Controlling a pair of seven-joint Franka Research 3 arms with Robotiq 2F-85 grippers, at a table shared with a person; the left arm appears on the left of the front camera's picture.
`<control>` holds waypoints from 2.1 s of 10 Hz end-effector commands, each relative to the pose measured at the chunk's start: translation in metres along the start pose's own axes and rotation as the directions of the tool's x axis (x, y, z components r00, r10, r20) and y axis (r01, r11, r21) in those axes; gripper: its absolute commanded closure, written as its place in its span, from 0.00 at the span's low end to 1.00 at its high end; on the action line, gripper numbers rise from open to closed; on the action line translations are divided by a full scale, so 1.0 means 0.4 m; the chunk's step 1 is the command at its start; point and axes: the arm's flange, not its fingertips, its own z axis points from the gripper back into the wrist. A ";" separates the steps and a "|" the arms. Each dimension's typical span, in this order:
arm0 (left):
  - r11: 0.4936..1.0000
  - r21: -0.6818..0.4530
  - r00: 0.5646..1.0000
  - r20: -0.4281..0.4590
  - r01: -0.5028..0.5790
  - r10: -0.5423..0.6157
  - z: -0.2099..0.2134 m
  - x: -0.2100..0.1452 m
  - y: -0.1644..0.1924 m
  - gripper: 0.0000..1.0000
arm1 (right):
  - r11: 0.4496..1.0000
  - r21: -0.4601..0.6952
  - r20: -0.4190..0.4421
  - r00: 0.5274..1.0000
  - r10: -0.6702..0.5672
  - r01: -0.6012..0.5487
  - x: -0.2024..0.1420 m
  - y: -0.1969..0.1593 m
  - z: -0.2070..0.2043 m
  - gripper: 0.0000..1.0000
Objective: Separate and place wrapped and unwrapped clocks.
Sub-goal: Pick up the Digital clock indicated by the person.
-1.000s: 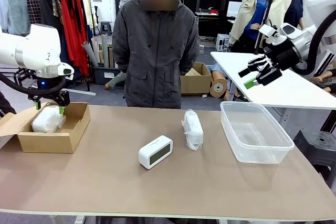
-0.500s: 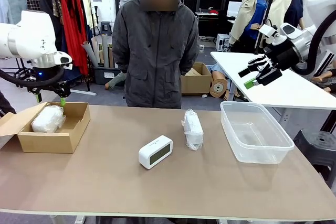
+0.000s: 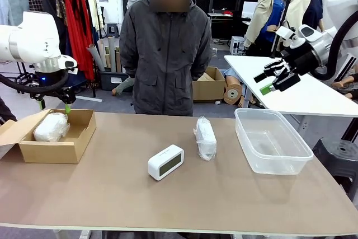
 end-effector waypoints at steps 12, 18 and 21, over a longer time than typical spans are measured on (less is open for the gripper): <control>0.310 -0.304 0.420 0.428 0.901 -0.800 0.227 -0.089 -0.023 0.00 | 1.000 -0.003 0.000 1.000 0.002 -0.002 0.002 0.003 0.001 0.00; -0.138 -0.027 -0.076 0.724 0.990 -0.685 0.339 -0.135 0.035 0.00 | 1.000 -0.003 0.000 1.000 0.002 -0.002 0.002 0.003 0.001 0.00; -0.129 -0.026 -0.072 0.711 0.991 -0.700 0.341 -0.139 0.032 0.00 | 1.000 -0.003 0.000 1.000 0.002 -0.002 0.002 0.003 0.001 0.00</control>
